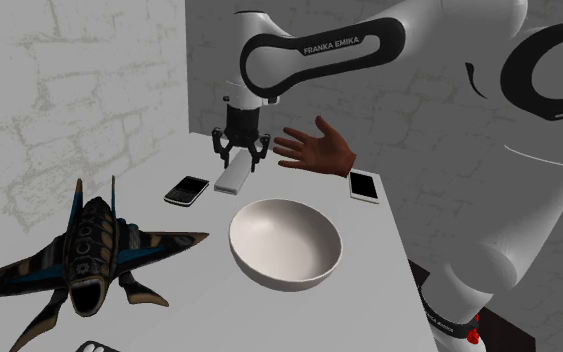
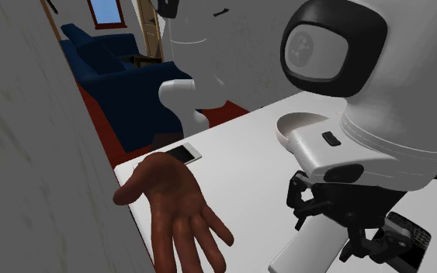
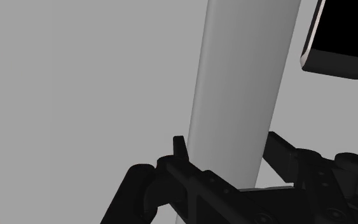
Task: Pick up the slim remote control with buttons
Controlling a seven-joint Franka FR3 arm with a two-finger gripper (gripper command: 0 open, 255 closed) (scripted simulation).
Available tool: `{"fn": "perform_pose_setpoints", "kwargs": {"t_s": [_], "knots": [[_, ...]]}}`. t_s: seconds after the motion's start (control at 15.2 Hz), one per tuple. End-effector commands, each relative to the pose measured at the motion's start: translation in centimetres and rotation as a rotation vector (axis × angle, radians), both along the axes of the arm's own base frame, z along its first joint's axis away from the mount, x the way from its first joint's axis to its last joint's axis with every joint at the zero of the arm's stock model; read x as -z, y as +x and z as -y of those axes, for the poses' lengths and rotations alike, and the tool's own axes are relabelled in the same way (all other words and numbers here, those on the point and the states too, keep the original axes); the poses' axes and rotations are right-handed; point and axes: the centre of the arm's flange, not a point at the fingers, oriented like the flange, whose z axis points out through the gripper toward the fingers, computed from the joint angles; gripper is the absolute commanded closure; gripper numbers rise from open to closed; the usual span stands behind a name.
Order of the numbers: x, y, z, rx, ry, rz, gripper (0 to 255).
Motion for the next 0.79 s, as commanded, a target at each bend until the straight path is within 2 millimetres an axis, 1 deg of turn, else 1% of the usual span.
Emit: {"fn": "perform_pose_setpoints", "kwargs": {"t_s": [0.0,0.59,0.73], "knots": [[-1.2,-0.1,0.0,0.0,0.0,0.0,255],[-5.9,-0.1,0.0,0.0,0.0,0.0,255],[-6.0,-0.1,0.0,0.0,0.0,0.0,255]]}}
